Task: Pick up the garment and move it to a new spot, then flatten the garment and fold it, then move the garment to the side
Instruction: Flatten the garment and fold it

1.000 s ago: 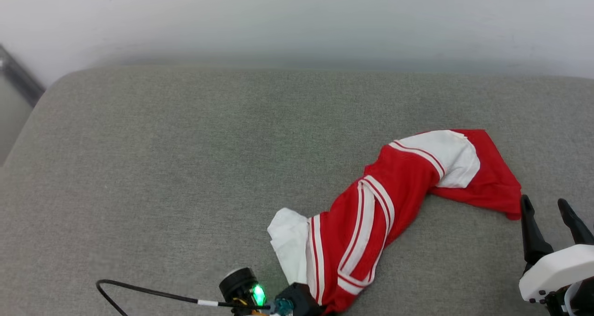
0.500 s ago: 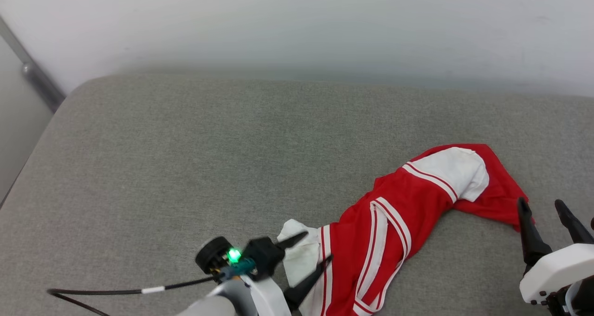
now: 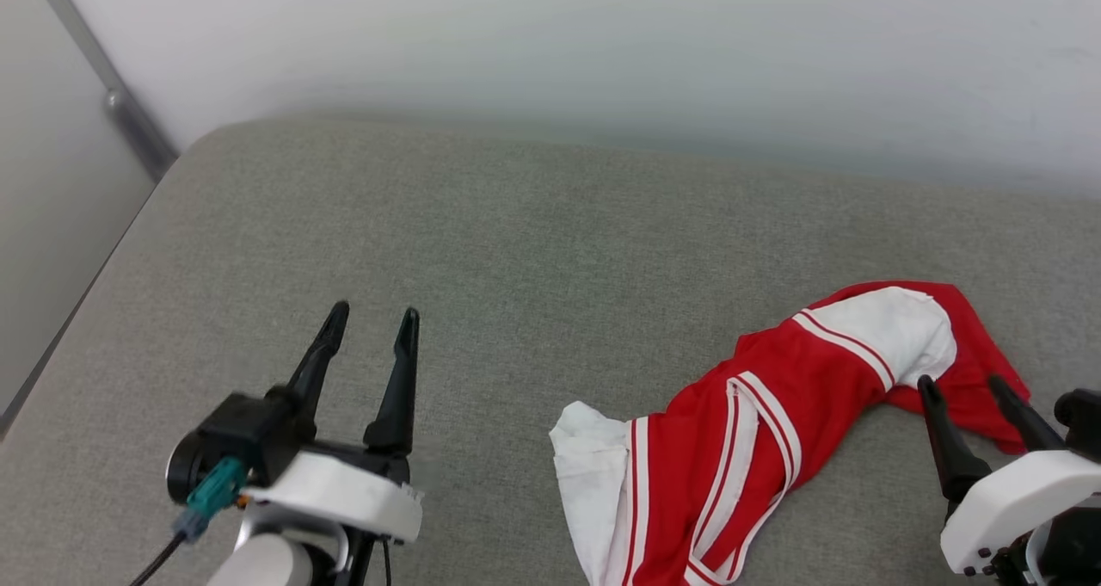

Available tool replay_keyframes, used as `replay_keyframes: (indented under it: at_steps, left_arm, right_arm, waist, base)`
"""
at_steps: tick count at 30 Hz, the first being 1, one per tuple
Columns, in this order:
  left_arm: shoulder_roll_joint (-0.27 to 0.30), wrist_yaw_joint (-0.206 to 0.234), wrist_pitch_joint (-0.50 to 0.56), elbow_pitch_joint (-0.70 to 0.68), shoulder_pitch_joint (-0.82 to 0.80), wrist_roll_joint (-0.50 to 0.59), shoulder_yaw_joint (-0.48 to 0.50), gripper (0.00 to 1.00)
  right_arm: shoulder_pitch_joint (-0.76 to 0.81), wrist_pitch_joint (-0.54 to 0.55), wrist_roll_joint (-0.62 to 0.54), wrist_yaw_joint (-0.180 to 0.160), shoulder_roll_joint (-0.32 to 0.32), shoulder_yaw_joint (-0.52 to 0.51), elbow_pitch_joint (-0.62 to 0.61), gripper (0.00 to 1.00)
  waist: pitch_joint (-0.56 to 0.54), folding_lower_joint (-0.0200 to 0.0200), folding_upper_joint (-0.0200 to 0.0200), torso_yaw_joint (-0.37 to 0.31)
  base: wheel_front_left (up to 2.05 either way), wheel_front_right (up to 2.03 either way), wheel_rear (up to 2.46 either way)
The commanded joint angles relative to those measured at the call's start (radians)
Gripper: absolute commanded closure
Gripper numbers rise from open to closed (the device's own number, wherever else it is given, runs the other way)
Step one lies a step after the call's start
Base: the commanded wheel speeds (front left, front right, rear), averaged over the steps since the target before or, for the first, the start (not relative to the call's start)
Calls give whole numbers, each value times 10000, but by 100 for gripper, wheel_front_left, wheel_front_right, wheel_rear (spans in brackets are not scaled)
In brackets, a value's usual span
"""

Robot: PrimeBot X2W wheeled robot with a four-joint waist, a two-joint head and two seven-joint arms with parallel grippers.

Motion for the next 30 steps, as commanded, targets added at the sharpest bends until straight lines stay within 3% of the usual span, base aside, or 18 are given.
replay_keyframes:
  at_steps: [1, 6, 13, 16, 21, 29, 30]
  left_arm:
    - [-168, -76, -20, -116, 329, 245, 305, 0]
    - [-866, -693, -22, -222, 1149, 1152, 1100, 0]
    - [-1456, -1588, -23, 218, 1034, 2215, 1176, 0]
    - [-1816, -1917, -23, 381, 954, 2425, 1284, 0]
    - [-2322, -2403, -24, 636, 836, 2744, 1470, 0]
    - [-2875, -2889, -24, 1008, 995, 3183, 1726, 0]
    - [-2914, -2941, -24, 1045, 1022, 3231, 1792, 0]
  right_arm:
    - [-54, 150, 48, -7, -234, 92, -52, 0]
    - [-792, 1937, 322, -7, -1224, 931, -175, 0]
    - [-2756, 6395, 1303, -6, -2553, 2038, 212, 0]
    - [-3627, 7771, 1373, -7, -3033, 2457, 583, 0]
    - [-4499, 8693, 1216, -7, -3698, 3041, 1520, 0]
    - [-4496, 8980, 1282, -7, -4038, 3521, 2520, 0]
    - [-4483, 8903, 1306, -7, -4042, 3537, 2555, 61]
  waist:
    - [113, 1, 0, 107]
    - [475, 1, 0, 549]
    - [996, 1, 0, 1190]
    - [1197, 1, 0, 1446]
    - [1441, 1, 0, 1853]
    - [1497, 1, 0, 2092]
    - [1486, 1, 0, 2066]
  base:
    - [0, 0, 0]
    - [0, 0, 0]
    - [0, 0, 0]
    - [0, 0, 0]
    - [0, 0, 0]
    - [0, 0, 0]
    - [0, 0, 0]
